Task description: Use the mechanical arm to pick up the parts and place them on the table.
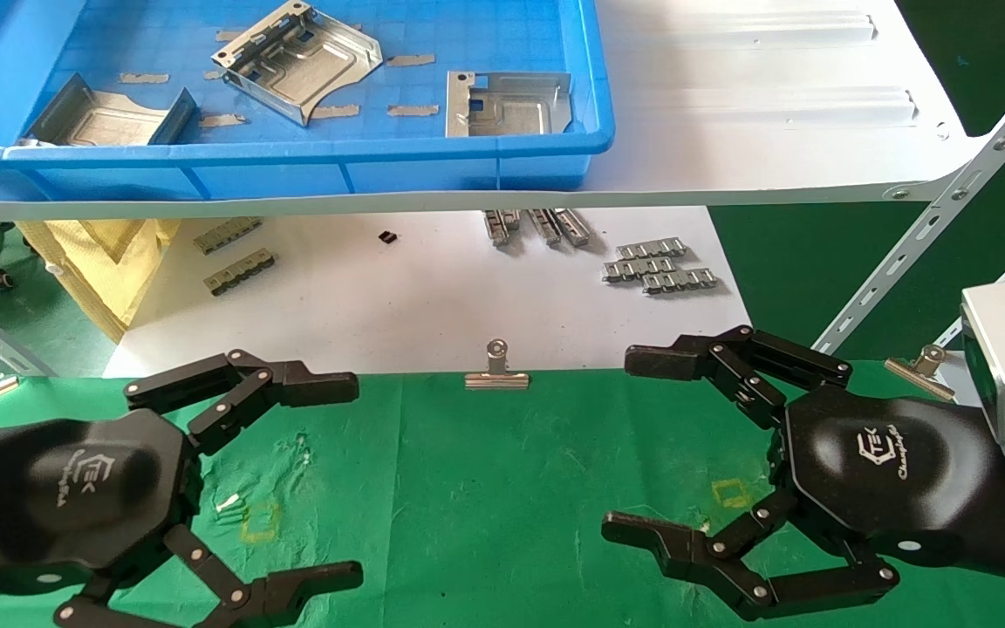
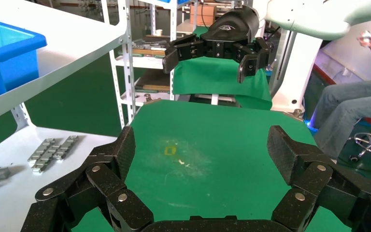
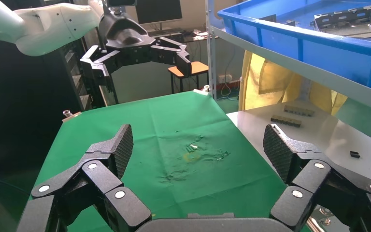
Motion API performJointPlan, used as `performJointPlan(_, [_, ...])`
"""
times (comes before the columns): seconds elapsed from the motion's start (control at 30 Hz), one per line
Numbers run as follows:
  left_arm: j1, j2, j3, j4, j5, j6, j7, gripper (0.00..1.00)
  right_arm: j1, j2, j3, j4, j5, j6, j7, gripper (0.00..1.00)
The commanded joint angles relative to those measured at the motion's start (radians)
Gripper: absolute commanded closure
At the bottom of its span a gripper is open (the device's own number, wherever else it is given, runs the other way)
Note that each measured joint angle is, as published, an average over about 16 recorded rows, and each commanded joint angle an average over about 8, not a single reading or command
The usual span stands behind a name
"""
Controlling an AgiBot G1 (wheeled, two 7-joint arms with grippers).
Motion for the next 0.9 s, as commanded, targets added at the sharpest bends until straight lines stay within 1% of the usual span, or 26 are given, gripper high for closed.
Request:
performJointPlan(0.03, [0.000,0.000,0.000,0.000,0.000,0.000,0.000,0.00,0.000,0.000,0.000,0.000,0.000,0.000,0.000,1.00])
performJointPlan(0.9, [0.000,0.000,0.000,0.000,0.000,0.000,0.000,0.00,0.000,0.000,0.000,0.000,0.000,0.000,0.000,1.00])
